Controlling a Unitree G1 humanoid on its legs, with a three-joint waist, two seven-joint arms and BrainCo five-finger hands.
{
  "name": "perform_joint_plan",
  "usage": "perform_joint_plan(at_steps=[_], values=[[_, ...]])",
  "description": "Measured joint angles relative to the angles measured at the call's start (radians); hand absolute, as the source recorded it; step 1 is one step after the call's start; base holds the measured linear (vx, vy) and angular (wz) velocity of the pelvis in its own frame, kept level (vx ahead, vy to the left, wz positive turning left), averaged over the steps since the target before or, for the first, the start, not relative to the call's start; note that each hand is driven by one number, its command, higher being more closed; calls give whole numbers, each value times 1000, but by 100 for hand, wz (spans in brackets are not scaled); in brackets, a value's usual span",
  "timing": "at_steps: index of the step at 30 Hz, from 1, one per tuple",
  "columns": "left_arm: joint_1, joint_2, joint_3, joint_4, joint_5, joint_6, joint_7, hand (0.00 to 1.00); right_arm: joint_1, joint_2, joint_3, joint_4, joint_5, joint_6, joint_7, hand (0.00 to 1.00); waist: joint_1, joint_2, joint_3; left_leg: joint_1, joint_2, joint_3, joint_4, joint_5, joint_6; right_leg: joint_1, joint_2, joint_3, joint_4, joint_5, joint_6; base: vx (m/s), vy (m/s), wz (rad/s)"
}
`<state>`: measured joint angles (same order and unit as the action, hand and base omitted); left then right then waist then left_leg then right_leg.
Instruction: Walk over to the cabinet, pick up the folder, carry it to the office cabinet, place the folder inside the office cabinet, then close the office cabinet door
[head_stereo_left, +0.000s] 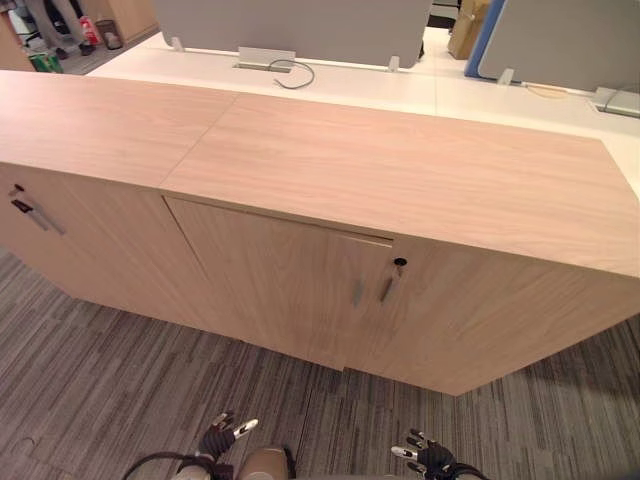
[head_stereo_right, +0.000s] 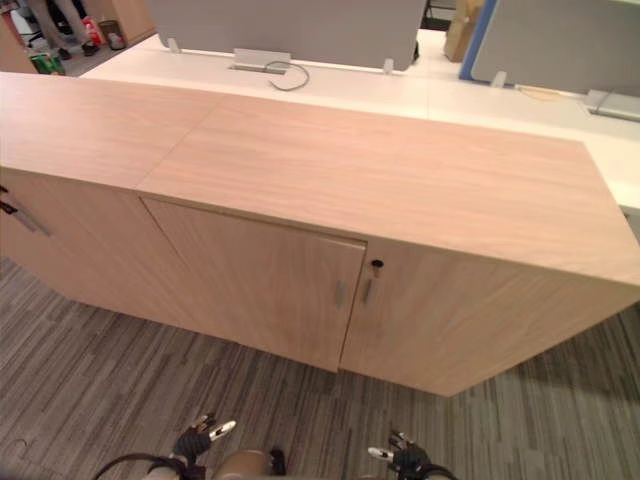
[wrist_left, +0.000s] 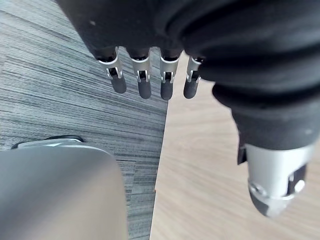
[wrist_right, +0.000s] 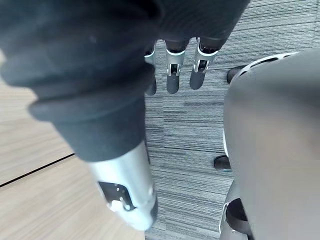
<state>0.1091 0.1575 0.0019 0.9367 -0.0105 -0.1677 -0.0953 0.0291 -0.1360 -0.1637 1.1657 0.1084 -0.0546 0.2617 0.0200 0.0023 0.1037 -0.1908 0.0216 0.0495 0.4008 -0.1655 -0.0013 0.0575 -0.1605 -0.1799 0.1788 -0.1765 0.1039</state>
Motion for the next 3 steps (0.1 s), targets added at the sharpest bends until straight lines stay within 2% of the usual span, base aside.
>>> perform_joint_plan(at_steps=[3], values=[[-10,-12,-23,1,1,-6,0,0,9,-3,-2,0,-13,-2,-2,0,-17,-4,0,10,-12,-4,-61,43,-1,-3,-4,-7,-27,23,8,-6,-7,6]])
